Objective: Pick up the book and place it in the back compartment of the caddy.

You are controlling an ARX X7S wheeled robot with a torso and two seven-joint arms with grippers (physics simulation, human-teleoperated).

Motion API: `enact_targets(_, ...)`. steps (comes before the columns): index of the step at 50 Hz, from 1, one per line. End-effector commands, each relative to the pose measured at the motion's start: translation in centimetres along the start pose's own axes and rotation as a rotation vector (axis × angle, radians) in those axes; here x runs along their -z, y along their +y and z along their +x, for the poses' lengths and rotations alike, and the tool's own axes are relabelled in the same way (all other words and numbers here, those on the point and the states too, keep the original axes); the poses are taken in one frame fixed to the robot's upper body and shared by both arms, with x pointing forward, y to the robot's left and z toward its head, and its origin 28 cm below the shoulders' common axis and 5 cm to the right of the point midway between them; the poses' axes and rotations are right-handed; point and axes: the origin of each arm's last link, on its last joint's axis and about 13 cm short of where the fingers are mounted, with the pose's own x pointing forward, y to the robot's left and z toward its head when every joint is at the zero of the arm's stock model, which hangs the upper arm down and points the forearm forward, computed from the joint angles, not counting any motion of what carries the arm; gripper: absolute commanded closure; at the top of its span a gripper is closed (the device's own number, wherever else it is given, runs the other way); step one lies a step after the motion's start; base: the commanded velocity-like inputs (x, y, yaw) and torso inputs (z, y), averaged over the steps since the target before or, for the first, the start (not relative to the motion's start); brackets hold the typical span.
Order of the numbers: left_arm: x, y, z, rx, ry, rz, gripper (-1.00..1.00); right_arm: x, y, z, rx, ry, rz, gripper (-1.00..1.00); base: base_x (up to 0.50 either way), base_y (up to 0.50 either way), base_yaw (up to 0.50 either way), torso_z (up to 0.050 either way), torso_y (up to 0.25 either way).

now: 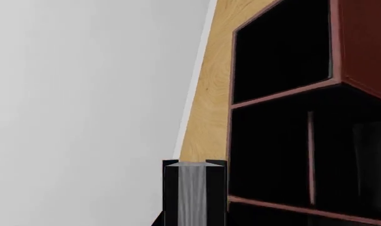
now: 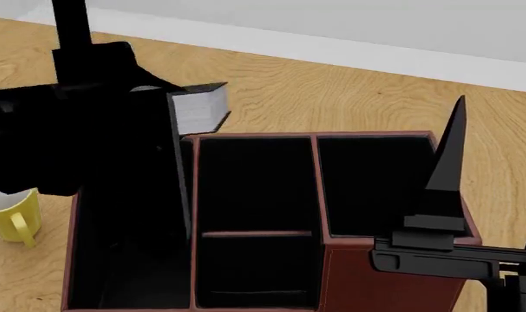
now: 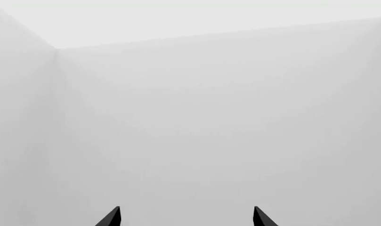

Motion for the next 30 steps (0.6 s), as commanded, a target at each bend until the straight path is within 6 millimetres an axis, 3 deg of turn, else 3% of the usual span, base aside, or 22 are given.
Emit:
enact_targets(1, -3.1, 1.4, -1.4, -0.032, 0.03, 0.033, 1.0, -0.2, 0.1, -0.2, 0.005, -0.013, 0.016, -1.0, 0.0, 0.0, 0.0, 0.0, 0.0)
enact_targets(10, -4.3, 2.1, -1.6, 0.089, -0.024, -0.111, 1.0, -0.6, -0.2, -0.5, 0.02, -0.027, 0.026, -1.0, 0.0, 0.0, 0.0, 0.0, 0.002)
enact_targets(23, -4.4, 2.1, -0.8, 0.174, -0.115, -0.192, 1.0, -0.4, -0.3, -0.4, 0.025, -0.023, 0.028, -1.0, 0.0, 0.0, 0.0, 0.0, 0.001)
enact_targets(30, -4.2, 1.8, 0.3, 0.178, -0.075, -0.177, 1.0, -0.3, -0.3, -0.4, 0.028, -0.02, 0.028, -1.0, 0.0, 0.0, 0.0, 0.0, 0.001)
